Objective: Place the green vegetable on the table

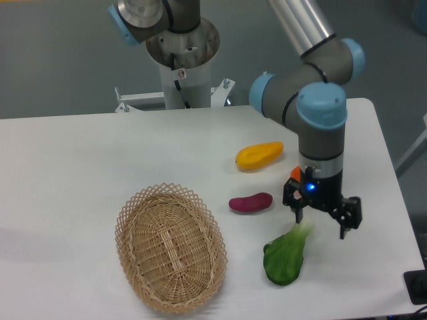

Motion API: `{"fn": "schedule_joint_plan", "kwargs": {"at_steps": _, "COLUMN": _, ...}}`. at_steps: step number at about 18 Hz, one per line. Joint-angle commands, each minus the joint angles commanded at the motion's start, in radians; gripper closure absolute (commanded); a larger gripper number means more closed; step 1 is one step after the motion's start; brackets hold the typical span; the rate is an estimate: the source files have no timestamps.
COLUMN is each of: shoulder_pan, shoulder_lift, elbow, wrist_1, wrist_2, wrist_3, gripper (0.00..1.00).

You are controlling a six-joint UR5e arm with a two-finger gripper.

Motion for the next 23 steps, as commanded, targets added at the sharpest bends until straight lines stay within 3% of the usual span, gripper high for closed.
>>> {"fn": "schedule_joint_plan", "kwargs": {"at_steps": 5, "shoulder_pan": 0.072, "shoulder_lift": 0.046, "elbow": 0.04, "wrist_1": -0.175, "wrist_2": 0.0, "wrist_3": 0.176, "gripper": 0.0}}
{"fn": "schedule_joint_plan", "kwargs": {"at_steps": 10, "shoulder_pan": 0.164, "shoulder_lift": 0.095, "elbow": 0.035, "wrist_1": -0.314, "wrist_2": 0.0, "wrist_3": 0.426, "gripper": 0.0}}
{"fn": "schedule_joint_plan", "kwargs": {"at_steps": 16, "shoulder_pan": 0.206, "shoulder_lift": 0.123, "elbow": 0.022, "wrist_1": -0.365, "wrist_2": 0.002, "wrist_3": 0.571, "gripper": 0.0}}
{"fn": "schedule_joint_plan", "kwargs": {"at_steps": 23, "shoulder_pan": 0.206, "shoulder_lift": 0.124, "elbow": 0.02, "wrist_1": -0.364, "wrist_2": 0.009, "wrist_3": 0.583, "gripper": 0.0}}
